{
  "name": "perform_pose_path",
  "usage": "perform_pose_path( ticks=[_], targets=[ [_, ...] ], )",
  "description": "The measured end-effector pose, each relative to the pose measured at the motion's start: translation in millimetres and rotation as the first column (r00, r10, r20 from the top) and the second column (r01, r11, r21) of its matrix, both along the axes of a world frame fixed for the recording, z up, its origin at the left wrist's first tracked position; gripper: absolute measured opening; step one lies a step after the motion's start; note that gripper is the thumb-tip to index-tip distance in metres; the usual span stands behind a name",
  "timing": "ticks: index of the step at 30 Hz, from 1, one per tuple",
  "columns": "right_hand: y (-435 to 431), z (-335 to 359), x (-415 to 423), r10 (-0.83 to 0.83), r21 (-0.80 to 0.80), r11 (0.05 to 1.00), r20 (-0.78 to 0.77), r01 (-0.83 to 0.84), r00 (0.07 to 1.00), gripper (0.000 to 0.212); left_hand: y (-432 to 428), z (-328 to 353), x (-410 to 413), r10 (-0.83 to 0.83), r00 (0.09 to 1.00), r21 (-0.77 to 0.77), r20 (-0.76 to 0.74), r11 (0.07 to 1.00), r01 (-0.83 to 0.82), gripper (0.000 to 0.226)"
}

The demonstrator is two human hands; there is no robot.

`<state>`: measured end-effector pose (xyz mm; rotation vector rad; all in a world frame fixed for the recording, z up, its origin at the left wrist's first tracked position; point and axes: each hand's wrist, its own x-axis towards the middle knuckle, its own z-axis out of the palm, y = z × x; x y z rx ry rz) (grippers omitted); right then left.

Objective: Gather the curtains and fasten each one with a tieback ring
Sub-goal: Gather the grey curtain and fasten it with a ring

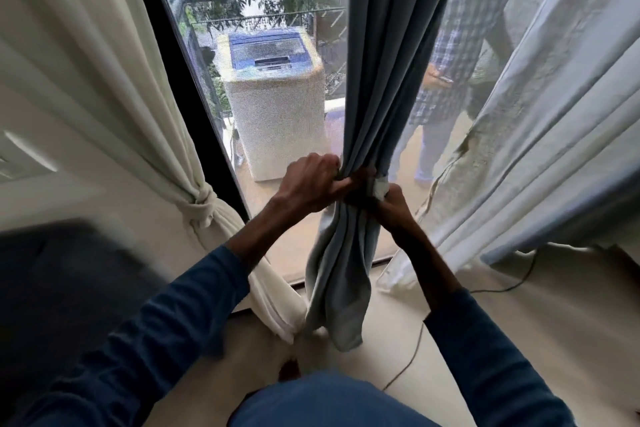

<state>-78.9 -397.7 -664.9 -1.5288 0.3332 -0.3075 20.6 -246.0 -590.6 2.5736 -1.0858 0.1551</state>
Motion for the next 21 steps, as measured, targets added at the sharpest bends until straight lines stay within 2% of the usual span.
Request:
perform_pose_path(
  ticks=[2, 4, 7, 10, 12, 16, 19, 21],
  targets=[
    [-4, 0, -2, -0.013, 0.008, 1.0, 0.092, 0.012, 0.996, 0.033, 12, -9, 2, -0.037, 0.999, 0.032, 0.004, 0.999, 0.037, 0.064],
    [-7, -1, -1, -0.041, 0.001, 0.999, 0.145, 0.042, 0.989, 0.037, 23, -15, 4, -0.052, 0.998, 0.017, 0.024, 0.999, 0.051, 0.054],
    [-5, -3, 5, -0.104, -0.045, 0.993, 0.133, 0.111, 0.986, 0.042, 34, -15, 5, -0.058, 0.998, 0.02, 0.024, 0.998, 0.058, 0.049],
    [0, -6, 12, -0.145, -0.09, 0.984, 0.104, 0.155, 0.984, 0.035, 39, -14, 2, -0.053, 0.998, 0.044, 0.025, 0.998, 0.052, 0.045],
    [5, -8, 19, -0.212, -0.167, 0.962, 0.048, 0.217, 0.976, 0.032, 39, -14, -1, -0.063, 0.996, 0.049, 0.063, 0.997, 0.06, 0.043],
    [15, -6, 28, -0.34, -0.376, 0.872, -0.008, 0.312, 0.94, 0.052, 33, -6, -17, -0.14, 0.977, 0.132, 0.164, 0.984, 0.119, 0.04],
    [23, -3, 27, -0.282, -0.513, 0.812, 0.071, 0.277, 0.957, 0.048, 23, 6, -28, -0.217, 0.973, 0.099, 0.08, 0.973, 0.209, 0.033],
    [25, -8, 26, -0.263, -0.564, 0.78, 0.099, 0.272, 0.96, 0.032, 12, 13, -38, -0.268, 0.963, 0.019, 0.031, 0.963, 0.268, 0.034]
  ],
)
